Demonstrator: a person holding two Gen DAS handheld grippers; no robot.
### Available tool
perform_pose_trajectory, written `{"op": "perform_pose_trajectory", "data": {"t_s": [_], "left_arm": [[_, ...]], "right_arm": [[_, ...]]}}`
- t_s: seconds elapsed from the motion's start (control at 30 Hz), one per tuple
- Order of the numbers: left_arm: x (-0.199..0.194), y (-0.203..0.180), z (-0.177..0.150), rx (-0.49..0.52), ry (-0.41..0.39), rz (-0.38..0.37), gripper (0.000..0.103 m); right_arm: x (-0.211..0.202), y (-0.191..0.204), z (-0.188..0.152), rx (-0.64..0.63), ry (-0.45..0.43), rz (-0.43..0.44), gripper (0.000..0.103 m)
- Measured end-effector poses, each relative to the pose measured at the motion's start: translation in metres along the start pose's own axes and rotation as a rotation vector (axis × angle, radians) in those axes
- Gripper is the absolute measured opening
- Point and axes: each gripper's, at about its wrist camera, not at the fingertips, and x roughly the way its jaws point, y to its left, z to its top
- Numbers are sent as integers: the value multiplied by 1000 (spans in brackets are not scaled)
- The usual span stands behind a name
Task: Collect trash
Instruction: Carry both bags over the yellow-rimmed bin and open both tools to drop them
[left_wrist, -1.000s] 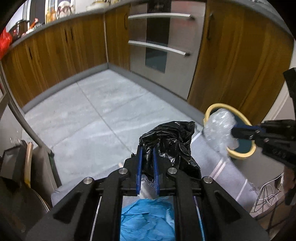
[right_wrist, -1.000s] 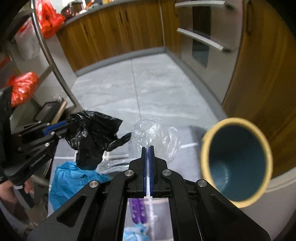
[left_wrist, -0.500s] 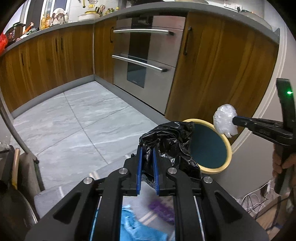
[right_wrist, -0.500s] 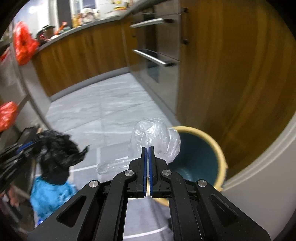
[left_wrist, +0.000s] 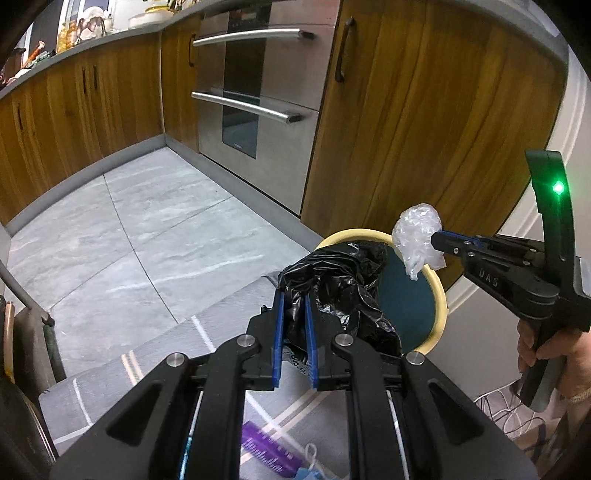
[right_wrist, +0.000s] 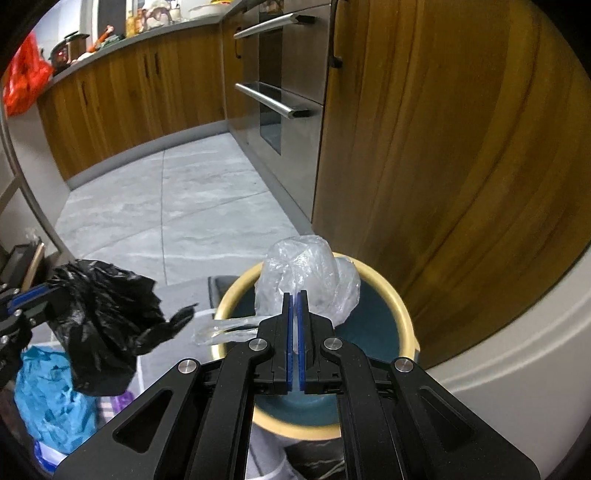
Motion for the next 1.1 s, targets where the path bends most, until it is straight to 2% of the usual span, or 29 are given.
{"op": "perform_pose_trajectory", "data": {"t_s": [0.13,0.37,0.67,1.1], "left_arm": [[15,-7,-1,4,17,-2,10],[45,-27,-9,44,62,-28,10],[85,-53,-5,71,92,-45,10],[112,-56,-8,70,109,-46,13]], "right_arm": [[11,-9,0,-8,10,-11,3],[38,-33,4,55,56,12,3],[58,-46,3,87,96,23,3],[76,-53,-1,97,136,23,3]]}}
